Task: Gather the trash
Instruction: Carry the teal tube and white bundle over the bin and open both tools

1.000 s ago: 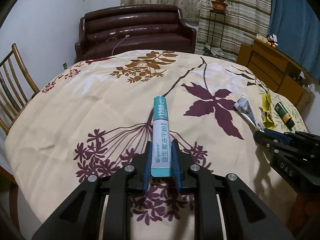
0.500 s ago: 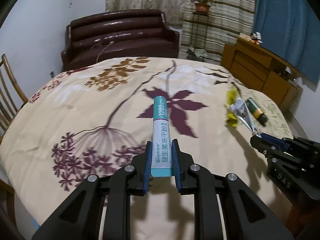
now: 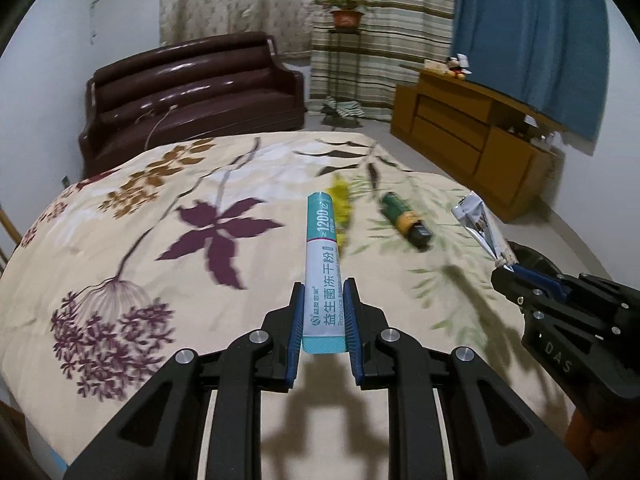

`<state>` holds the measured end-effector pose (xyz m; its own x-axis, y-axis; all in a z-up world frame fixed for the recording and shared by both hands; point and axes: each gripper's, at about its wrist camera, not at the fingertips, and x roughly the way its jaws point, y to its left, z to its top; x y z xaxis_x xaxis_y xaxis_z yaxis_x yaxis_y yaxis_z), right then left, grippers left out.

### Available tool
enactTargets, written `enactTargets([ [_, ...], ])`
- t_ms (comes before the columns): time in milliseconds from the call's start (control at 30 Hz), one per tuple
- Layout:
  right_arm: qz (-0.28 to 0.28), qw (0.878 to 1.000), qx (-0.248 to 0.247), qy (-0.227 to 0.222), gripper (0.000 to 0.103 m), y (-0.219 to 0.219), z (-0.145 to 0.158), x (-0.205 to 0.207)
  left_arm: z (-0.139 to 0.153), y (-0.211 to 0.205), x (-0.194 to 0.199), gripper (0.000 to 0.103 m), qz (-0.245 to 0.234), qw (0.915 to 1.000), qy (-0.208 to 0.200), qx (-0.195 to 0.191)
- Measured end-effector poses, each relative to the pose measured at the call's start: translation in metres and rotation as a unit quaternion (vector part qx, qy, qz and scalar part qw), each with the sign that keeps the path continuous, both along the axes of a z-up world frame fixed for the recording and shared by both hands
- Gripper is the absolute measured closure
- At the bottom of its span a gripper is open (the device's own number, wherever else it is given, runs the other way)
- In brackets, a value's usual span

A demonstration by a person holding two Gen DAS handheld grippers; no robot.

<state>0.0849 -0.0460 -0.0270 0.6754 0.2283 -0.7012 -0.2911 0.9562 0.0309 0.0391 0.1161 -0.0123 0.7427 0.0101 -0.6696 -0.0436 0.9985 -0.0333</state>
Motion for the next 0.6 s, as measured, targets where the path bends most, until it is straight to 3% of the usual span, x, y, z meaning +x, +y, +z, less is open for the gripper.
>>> enactTargets([
  [600, -0.133, 0.991, 0.015, -0.006, 0.088, -0.134, -0.006, 0.008, -0.005, -0.128, 0.031, 0.083, -0.115, 0.9933, -0.006, 0.007],
])
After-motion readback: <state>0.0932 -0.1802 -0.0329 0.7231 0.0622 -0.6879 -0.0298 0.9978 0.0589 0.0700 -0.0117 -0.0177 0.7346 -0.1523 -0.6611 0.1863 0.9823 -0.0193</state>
